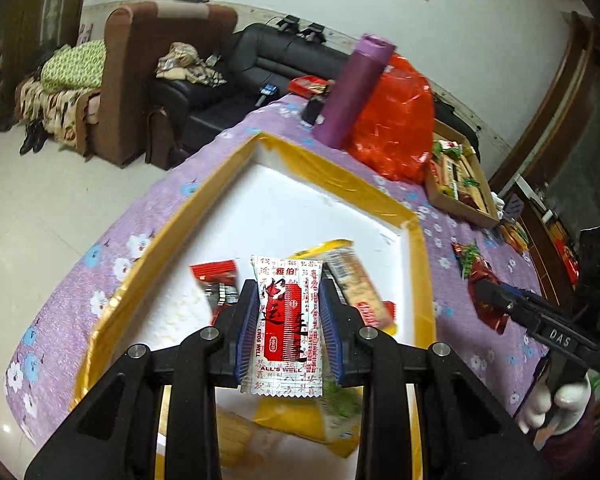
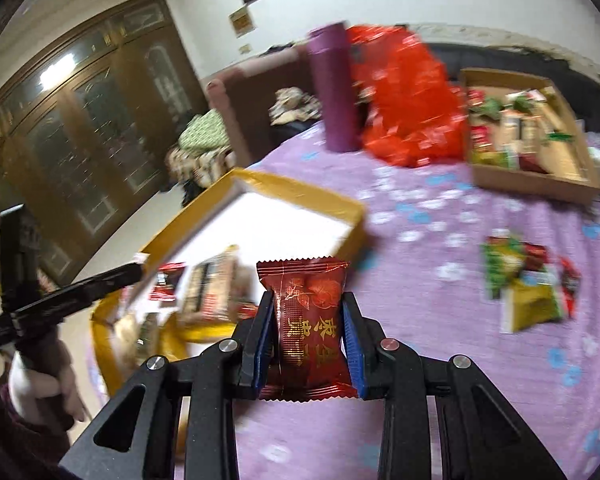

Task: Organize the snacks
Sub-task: 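Drop the red-white sachet and brown candy into the white tray with both grippers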

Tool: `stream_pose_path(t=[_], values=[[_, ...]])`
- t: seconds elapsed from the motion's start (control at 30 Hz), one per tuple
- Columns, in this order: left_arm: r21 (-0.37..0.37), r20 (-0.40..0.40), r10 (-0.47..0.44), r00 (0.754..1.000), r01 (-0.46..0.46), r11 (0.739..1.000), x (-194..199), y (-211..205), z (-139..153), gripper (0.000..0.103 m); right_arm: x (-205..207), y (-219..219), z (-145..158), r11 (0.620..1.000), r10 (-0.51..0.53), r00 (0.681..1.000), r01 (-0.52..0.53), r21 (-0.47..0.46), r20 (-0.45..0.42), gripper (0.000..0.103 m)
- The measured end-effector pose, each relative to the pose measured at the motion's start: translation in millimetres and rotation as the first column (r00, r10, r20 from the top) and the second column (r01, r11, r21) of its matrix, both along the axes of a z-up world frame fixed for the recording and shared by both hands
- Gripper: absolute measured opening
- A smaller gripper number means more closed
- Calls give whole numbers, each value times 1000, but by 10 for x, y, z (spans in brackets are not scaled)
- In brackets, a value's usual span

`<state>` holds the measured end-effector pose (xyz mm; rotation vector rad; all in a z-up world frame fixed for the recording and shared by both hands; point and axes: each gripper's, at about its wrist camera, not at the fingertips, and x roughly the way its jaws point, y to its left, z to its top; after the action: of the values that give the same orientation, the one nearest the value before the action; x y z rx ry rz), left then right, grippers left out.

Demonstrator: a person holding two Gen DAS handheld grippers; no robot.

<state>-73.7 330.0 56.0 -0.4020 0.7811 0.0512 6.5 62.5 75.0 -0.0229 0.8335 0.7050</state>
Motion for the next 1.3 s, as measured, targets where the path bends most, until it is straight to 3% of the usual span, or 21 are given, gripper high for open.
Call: stream_pose_path(t=[0.33,0.43,0.5,0.57,0.73,0.87,1.03,1.17,1.3], values=[[-78,3,-10,1000,11,997,-98,192,-105,30,233,814,-310,996,2,997,-9,-90,-71,32],[-103,22,-19,1000,21,994,-177,195,-78,43,301,939,-394,992,-4,998,-4,-125,-63,34],[-126,33,-17,999,21,992,-209,195,-54,60,338,984,-435,992,-2,998,-6,-123,-65,35],[-141,35,4,999,1,990,-240,186,-25,70,343,992,-433,995,2,997,-10,-100,-74,35],[-235,41,-4,999,13,972,-274,107,5,74,285,941,-319,997,10,999,-14,-70,-51,35],[-269,51,-41,998,53,962,-309,-69,33,74,231,693,-192,998,-8,1000,7,-67,-6,38],[-262,65,-89,994,103,959,-362,-334,112,74,462,-49,-53,988,-148,989,148,-49,11,39],[-241,60,-148,987,159,957,-330,-579,146,74,778,-901,-47,944,-330,944,329,-28,-23,41],[-232,40,-208,977,212,950,-270,-817,127,74,1064,-1365,-174,903,-430,900,429,-23,-77,42]])
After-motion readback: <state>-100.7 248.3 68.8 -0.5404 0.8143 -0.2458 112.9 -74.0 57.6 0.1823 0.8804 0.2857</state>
